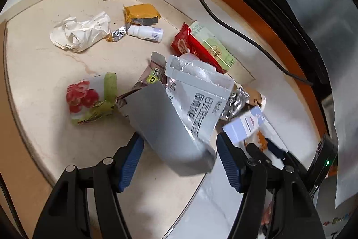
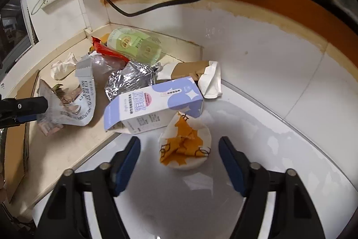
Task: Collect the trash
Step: 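Grasp the grey paper carton with the left tool while the right tool grasps the paper cup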
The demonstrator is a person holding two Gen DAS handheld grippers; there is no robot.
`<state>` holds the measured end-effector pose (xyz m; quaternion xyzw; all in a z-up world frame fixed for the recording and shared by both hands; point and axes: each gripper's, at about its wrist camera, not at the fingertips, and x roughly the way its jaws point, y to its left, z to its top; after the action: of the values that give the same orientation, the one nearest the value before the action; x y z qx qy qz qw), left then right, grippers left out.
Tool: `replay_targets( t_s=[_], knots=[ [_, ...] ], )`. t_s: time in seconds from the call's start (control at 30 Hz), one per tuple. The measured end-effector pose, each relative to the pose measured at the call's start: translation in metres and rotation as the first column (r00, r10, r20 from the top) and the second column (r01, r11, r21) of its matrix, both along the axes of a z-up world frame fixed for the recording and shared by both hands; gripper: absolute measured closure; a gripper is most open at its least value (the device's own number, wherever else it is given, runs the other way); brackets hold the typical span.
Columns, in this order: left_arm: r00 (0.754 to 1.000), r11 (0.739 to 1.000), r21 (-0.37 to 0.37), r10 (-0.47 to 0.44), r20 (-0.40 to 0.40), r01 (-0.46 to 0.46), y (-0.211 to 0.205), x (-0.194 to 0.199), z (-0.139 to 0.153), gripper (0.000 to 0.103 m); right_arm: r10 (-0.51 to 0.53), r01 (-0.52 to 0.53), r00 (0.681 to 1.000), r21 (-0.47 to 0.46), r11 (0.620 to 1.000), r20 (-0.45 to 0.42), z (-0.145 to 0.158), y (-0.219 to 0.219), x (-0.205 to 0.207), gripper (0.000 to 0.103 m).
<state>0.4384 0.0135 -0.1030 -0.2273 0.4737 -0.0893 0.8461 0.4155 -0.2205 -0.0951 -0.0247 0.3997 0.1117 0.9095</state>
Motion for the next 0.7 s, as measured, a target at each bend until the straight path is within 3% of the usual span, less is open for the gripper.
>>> replay_targets(
  t_s=[0.03,0.13,0.23,0.27,0.5,0.7],
  knots=[
    [1.000,1.000,-0.006,0.009,0.003,-0.009,0.000,0.002,-0.001,0.038,0.000,0.000,1.000,0.007,1.000,-0.013,-0.002,0.000,0.003,0.053],
    [1.000,1.000,-0.011,0.025,-0.001,-0.025,-0.002,0.006,-0.005,0.042,0.001,-0.001,1.000,0.028,1.000,-0.014,-0.002,-0.002,0.003,0.053],
    [0.999,0.998,-0.036,0.041,-0.030,-0.042,-0.002,0.010,-0.013,0.063,-0.006,0.006,1.000,0.038,0.999,-0.011,-0.001,-0.004,-0.002,0.053],
    [0.998,0.998,-0.047,0.050,-0.033,-0.051,-0.001,0.010,-0.014,0.065,-0.007,0.008,1.000,0.050,0.999,-0.014,-0.001,-0.005,-0.004,0.053],
    [0.995,0.997,0.027,0.070,0.076,-0.072,-0.003,-0.029,0.010,0.067,0.006,-0.006,1.000,0.082,0.997,0.001,0.014,-0.001,-0.041,0.053],
    [0.982,0.994,0.070,0.072,0.176,-0.086,0.006,-0.095,0.042,0.067,0.034,-0.040,0.998,0.133,0.990,0.047,0.037,0.008,-0.100,0.053]
  ],
)
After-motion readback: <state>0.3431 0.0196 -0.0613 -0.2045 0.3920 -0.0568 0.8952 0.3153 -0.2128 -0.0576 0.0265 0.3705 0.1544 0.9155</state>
